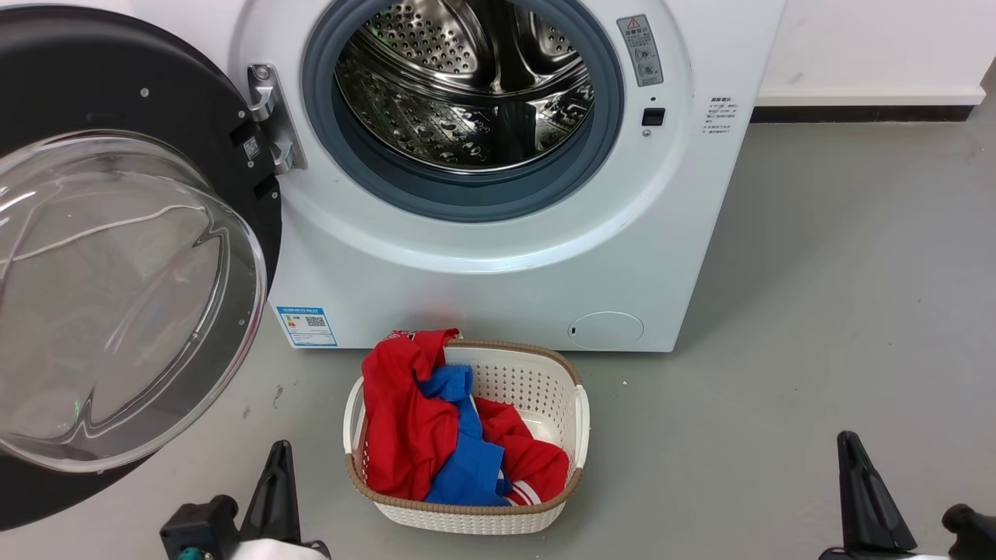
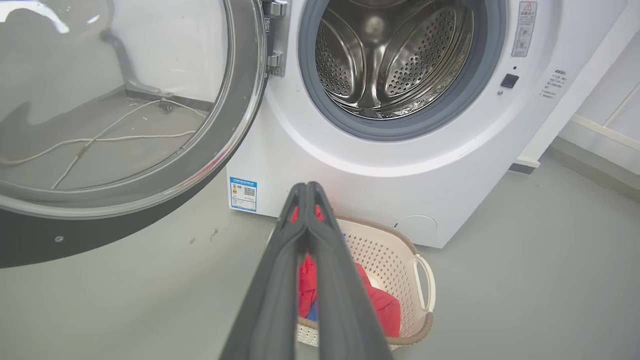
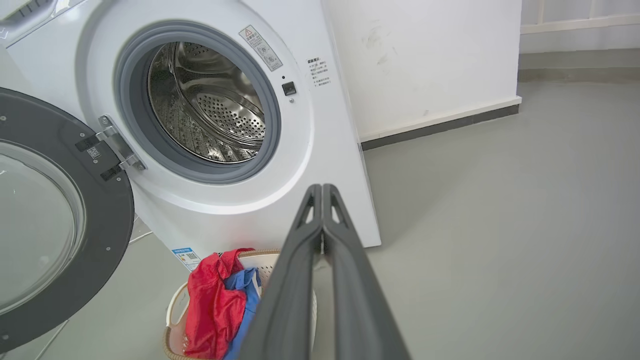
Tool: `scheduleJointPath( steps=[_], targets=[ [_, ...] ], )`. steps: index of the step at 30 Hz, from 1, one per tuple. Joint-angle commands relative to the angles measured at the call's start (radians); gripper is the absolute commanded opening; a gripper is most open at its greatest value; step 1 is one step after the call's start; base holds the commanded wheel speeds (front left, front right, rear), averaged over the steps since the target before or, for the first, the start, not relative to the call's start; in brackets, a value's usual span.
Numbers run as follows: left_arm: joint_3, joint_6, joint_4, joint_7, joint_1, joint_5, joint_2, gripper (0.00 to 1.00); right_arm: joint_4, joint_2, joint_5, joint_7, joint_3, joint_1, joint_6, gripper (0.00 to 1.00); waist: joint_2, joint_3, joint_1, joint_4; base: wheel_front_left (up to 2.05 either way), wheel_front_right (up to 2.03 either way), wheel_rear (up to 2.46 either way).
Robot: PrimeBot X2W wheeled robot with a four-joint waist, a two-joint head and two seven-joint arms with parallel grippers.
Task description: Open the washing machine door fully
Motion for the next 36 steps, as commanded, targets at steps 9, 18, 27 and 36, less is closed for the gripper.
scheduleJointPath(
  steps=[9, 18, 27, 36],
  targets=[
    [0.016, -0.02, -0.005, 0.046, -0.05, -0.208, 0.001, 0.0, 0.019, -0.017, 0.211, 0.041, 0.007, -0.064, 0.0, 0.0, -0.0001, 0.001, 0.0, -0.001, 0.0, 0.0, 0.0],
    [0.028, -0.034, 0.005, 0.083, -0.07, -0.361, 0.002, 0.0, 0.042, -0.023, 0.363, 0.072, 0.01, -0.094, 0.0, 0.0, -0.0001, 0.001, 0.0, -0.001, 0.0, 0.0, 0.0],
    [0.039, -0.046, 0.014, 0.117, -0.089, -0.498, 0.002, 0.0, 0.064, -0.027, 0.498, 0.102, 0.011, -0.121, 0.0, 0.0, -0.0001, 0.001, 0.0, -0.001, 0.0, 0.0, 0.0],
    [0.048, -0.056, 0.022, 0.146, -0.104, -0.611, 0.002, 0.0, 0.082, -0.029, 0.607, 0.128, 0.01, -0.144, 0.0, 0.0, -0.0001, 0.002, 0.0, -0.002, 0.0, 0.0, 0.0]
  ],
)
